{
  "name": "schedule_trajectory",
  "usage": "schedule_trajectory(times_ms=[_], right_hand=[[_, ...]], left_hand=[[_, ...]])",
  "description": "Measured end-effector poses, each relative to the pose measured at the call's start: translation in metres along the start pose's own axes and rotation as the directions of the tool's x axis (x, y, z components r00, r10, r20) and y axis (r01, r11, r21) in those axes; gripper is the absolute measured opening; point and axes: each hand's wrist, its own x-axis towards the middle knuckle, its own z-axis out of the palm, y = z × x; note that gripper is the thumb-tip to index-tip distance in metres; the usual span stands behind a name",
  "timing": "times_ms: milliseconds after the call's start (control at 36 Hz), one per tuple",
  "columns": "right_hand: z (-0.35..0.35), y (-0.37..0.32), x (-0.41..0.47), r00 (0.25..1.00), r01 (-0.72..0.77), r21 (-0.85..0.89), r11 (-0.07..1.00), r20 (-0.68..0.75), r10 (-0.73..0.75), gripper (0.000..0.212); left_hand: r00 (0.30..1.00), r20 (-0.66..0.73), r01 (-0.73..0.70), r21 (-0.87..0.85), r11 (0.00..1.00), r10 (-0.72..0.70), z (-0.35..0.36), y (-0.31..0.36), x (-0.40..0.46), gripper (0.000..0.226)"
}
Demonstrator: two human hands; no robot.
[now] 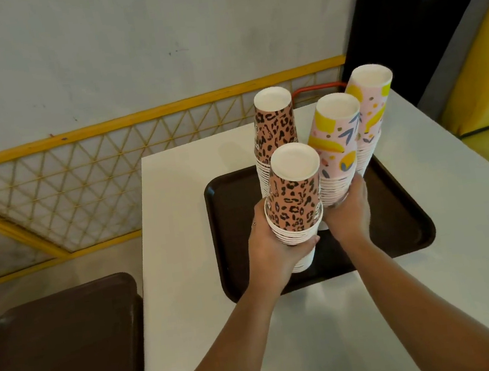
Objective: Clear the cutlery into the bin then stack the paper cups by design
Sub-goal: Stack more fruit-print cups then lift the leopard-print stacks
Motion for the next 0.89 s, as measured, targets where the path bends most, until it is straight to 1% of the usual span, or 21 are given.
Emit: schedule_trajectory(times_ms=[83, 194, 250, 361, 389, 444, 500, 528, 583, 611, 639, 667, 694, 722, 750, 806, 833, 889], right_hand=[[-0.005, 0.003, -0.002, 0.997, -0.016, -0.016, 1.000, -0.071, 0.015, 0.096], [-0.022, 0.013, -0.003, 0.986, -0.061, -0.034, 0.998, -0.158, 0.055, 0.094], [-0.030, 0.017, -0.002, 0.983, -0.069, -0.041, 0.997, -0.171, 0.061, 0.094], [-0.039, 0.017, 0.000, 0.989, -0.061, -0.062, 0.996, -0.135, 0.053, 0.097], [-0.040, 0.016, -0.002, 0.989, -0.048, -0.062, 0.997, -0.146, 0.038, 0.098], [-0.043, 0.015, -0.011, 0.972, -0.007, -0.039, 0.999, -0.233, -0.002, 0.097], [-0.044, 0.014, -0.030, 0.938, 0.099, -0.023, 0.995, -0.331, -0.101, 0.086], [-0.044, 0.015, -0.042, 0.925, 0.173, -0.015, 0.985, -0.341, -0.167, 0.079], [-0.040, 0.019, -0.065, 0.931, 0.271, 0.024, 0.962, -0.261, -0.256, 0.070], [-0.036, 0.022, -0.075, 0.942, 0.286, 0.034, 0.958, -0.191, -0.274, 0.068], [-0.031, 0.024, -0.082, 0.954, 0.282, 0.028, 0.959, -0.115, -0.277, 0.068], [-0.025, 0.027, -0.088, 0.962, 0.270, 0.011, 0.963, -0.039, -0.269, 0.072], [-0.019, 0.031, -0.091, 0.967, 0.252, -0.003, 0.968, 0.031, -0.252, 0.080], [-0.013, 0.034, -0.093, 0.971, 0.225, -0.006, 0.974, 0.088, -0.224, 0.087], [-0.007, 0.036, -0.094, 0.974, 0.192, -0.002, 0.981, 0.125, -0.190, 0.092], [0.002, 0.038, -0.092, 0.976, 0.148, 0.005, 0.989, 0.159, -0.146, 0.099], [0.006, 0.037, -0.089, 0.977, 0.137, 0.004, 0.991, 0.164, -0.135, 0.100], [0.011, 0.036, -0.085, 0.978, 0.132, -0.002, 0.991, 0.161, -0.130, 0.102]], left_hand=[[1.000, 0.011, -0.003, -0.010, 1.000, 0.003, -0.001, -0.004, 0.002, 0.092], [1.000, 0.021, -0.023, -0.019, 1.000, 0.023, 0.001, -0.005, 0.004, 0.088], [0.999, 0.027, -0.039, -0.023, 0.999, 0.039, 0.004, -0.005, 0.006, 0.086], [0.997, 0.036, -0.063, -0.036, 0.997, 0.065, 0.014, 0.000, 0.013, 0.088], [0.996, 0.037, -0.073, -0.043, 0.996, 0.075, 0.016, 0.001, 0.014, 0.089], [0.993, 0.069, -0.094, -0.071, 0.993, 0.099, 0.017, -0.001, 0.016, 0.093], [0.988, 0.102, -0.104, -0.138, 0.985, 0.118, 0.014, -0.008, 0.014, 0.094], [0.988, 0.093, -0.108, -0.179, 0.978, 0.126, 0.011, -0.012, 0.012, 0.090], [0.993, 0.004, -0.114, -0.278, 0.954, 0.119, 0.002, -0.014, 0.009, 0.068], [0.994, -0.066, -0.104, -0.338, 0.936, 0.086, -0.002, -0.013, 0.011, 0.056], [0.989, -0.139, -0.095, -0.375, 0.922, 0.045, -0.007, -0.013, 0.015, 0.048], [0.979, -0.201, -0.091, -0.377, 0.922, 0.014, -0.011, -0.013, 0.022, 0.044], [0.969, -0.249, -0.094, -0.330, 0.939, 0.009, -0.016, -0.013, 0.032, 0.043], [0.963, -0.269, -0.096, -0.250, 0.964, 0.026, -0.020, -0.013, 0.042, 0.050], [0.967, -0.248, -0.090, -0.136, 0.987, 0.054, -0.024, -0.014, 0.053, 0.062], [0.988, -0.120, -0.088, 0.057, 0.994, 0.094, -0.026, -0.017, 0.075, 0.091], [0.996, -0.036, -0.082, 0.094, 0.992, 0.086, -0.024, -0.017, 0.085, 0.103], [0.993, 0.102, -0.059, 0.076, 0.995, 0.051, -0.020, -0.013, 0.100, 0.116]])
